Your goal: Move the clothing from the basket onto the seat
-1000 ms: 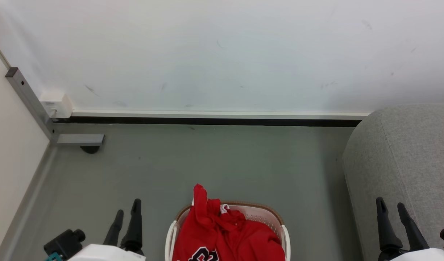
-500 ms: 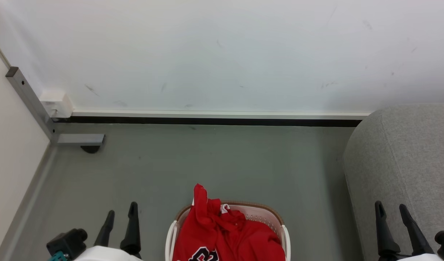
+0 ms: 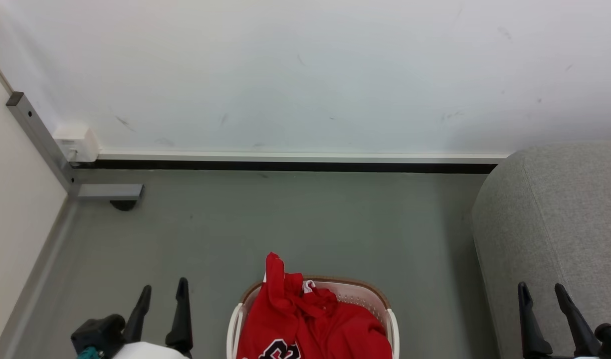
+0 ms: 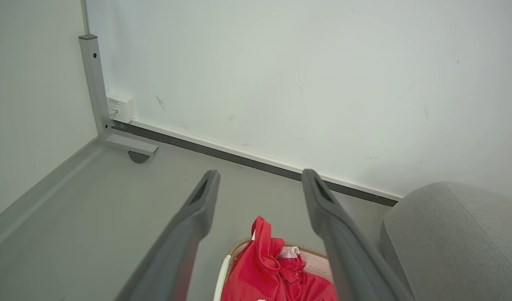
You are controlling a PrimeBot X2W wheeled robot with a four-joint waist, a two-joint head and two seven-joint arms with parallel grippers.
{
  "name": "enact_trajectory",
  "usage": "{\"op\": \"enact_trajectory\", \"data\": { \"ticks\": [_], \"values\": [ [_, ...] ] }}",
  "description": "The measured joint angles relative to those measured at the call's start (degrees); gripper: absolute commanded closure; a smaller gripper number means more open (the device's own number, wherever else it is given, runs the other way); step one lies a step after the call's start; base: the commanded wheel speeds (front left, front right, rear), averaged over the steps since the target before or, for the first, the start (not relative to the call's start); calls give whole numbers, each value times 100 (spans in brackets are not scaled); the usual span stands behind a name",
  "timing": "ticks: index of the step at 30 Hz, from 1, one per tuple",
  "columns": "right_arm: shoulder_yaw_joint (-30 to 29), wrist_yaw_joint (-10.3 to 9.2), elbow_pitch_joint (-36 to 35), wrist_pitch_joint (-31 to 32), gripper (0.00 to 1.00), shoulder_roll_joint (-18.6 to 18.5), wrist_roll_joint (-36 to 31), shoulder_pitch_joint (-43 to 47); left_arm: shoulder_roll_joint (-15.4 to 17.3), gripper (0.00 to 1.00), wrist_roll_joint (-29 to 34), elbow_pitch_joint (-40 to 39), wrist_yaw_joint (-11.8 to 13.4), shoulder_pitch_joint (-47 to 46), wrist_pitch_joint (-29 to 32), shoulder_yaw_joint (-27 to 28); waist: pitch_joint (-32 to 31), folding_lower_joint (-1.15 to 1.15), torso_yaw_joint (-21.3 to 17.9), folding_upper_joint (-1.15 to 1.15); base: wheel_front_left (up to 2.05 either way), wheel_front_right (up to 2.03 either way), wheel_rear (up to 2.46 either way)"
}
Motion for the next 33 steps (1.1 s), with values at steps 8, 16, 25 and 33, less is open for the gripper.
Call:
{"op": "enact_trajectory", "data": {
  "ticks": [8,16,25,33],
  "values": [
    [-115,1,8,-104,0,37,-296,17,40,0,366,-16,12,41,-103,-27,9,0,-19,0,0,0,0],
    [-175,1,86,-211,0,74,-549,102,7,0,700,21,-23,96,-208,4,-5,0,-17,0,0,0,0],
    [-181,1,142,-320,0,92,-898,116,-74,0,1084,62,-125,163,-312,119,-12,0,-20,0,0,0,0],
    [-172,0,140,-405,0,102,-1179,134,-183,0,1427,59,-233,207,-401,254,-22,0,-44,0,0,0,0]
  ]
}}
